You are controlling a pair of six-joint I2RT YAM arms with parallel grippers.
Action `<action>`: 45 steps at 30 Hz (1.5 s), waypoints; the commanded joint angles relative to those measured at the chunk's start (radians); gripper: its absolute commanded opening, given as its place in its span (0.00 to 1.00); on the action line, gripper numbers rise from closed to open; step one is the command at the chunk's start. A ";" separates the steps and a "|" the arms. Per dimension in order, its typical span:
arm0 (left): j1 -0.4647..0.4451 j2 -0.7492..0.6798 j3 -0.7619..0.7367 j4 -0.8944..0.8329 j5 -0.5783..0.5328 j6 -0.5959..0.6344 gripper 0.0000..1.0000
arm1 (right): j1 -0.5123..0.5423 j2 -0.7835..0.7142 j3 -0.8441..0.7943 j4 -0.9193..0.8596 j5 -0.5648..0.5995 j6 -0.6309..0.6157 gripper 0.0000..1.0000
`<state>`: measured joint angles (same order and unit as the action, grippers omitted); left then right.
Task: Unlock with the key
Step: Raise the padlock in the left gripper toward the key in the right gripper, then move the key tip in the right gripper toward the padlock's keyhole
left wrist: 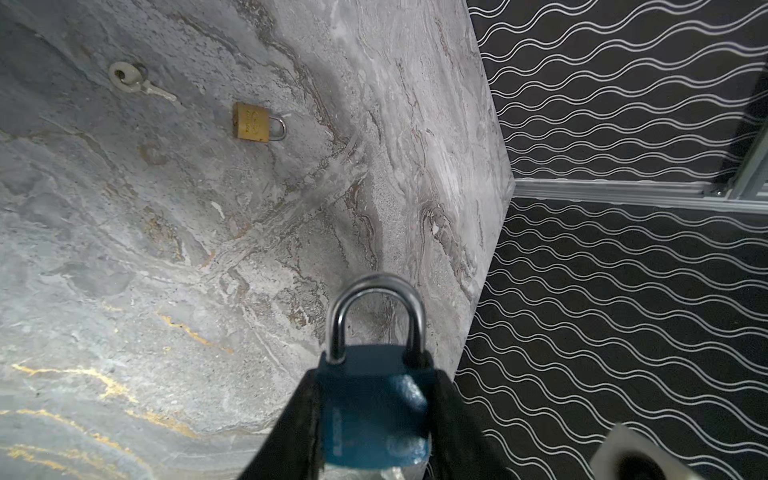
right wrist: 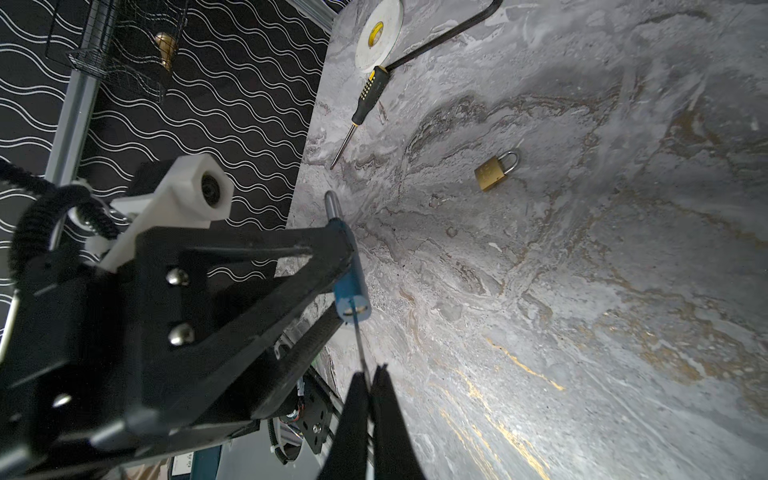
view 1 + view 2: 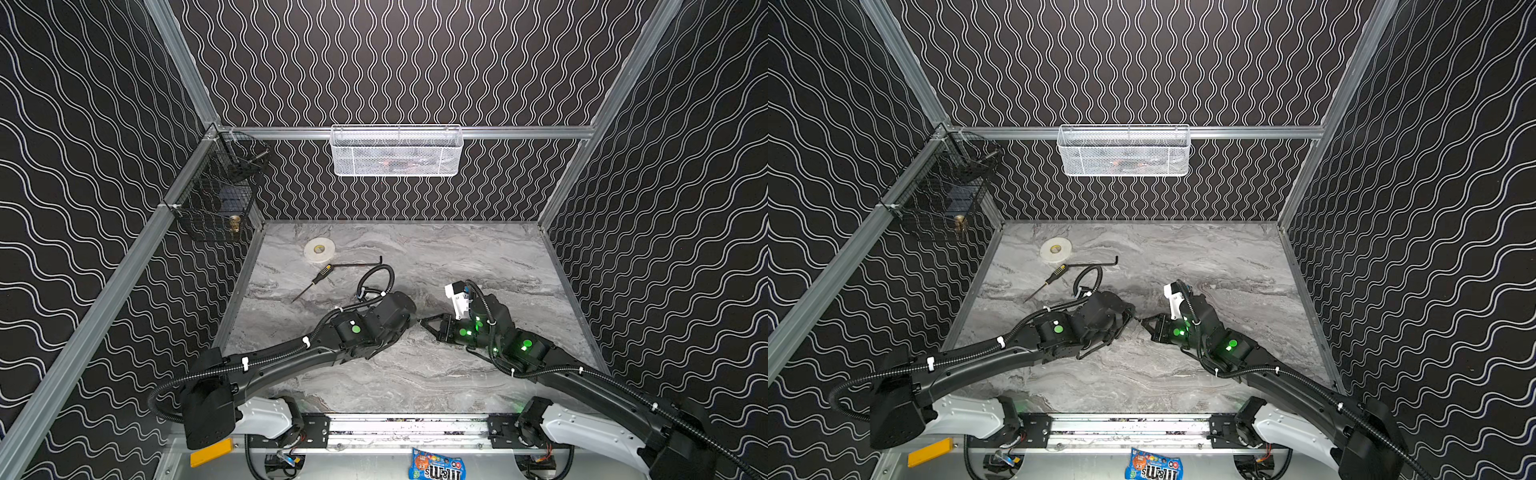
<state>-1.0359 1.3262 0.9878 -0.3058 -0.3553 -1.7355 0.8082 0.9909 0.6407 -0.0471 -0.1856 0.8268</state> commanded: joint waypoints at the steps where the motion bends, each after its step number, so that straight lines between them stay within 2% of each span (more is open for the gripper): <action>1: 0.000 -0.011 -0.012 0.077 -0.011 -0.079 0.07 | 0.021 -0.009 0.000 0.046 0.082 0.011 0.00; 10: 0.000 -0.018 -0.008 0.136 -0.015 -0.091 0.06 | 0.071 0.001 0.020 0.026 0.203 -0.005 0.00; 17: 0.001 -0.009 0.015 0.124 0.019 -0.081 0.04 | 0.084 0.015 0.057 0.063 0.241 -0.061 0.00; 21: 0.001 -0.023 -0.004 0.148 0.029 -0.092 0.03 | 0.084 0.023 0.110 -0.005 0.304 -0.109 0.00; 24: 0.000 -0.034 -0.009 0.136 0.022 -0.100 0.02 | 0.084 0.006 0.115 -0.008 0.318 -0.139 0.00; 29: 0.000 -0.044 -0.047 0.219 0.022 -0.120 0.00 | 0.098 0.013 0.128 -0.030 0.337 -0.157 0.00; 37: 0.000 -0.041 -0.040 0.269 0.027 -0.124 0.00 | 0.167 0.020 0.098 0.026 0.402 -0.168 0.00; 45: 0.000 -0.033 -0.026 0.320 0.030 -0.117 0.00 | 0.186 -0.016 0.012 0.193 0.351 -0.175 0.00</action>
<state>-1.0313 1.2903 0.9443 -0.1188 -0.3698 -1.8408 0.9825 0.9768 0.6643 0.0116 0.2138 0.6689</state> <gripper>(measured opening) 0.397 0.055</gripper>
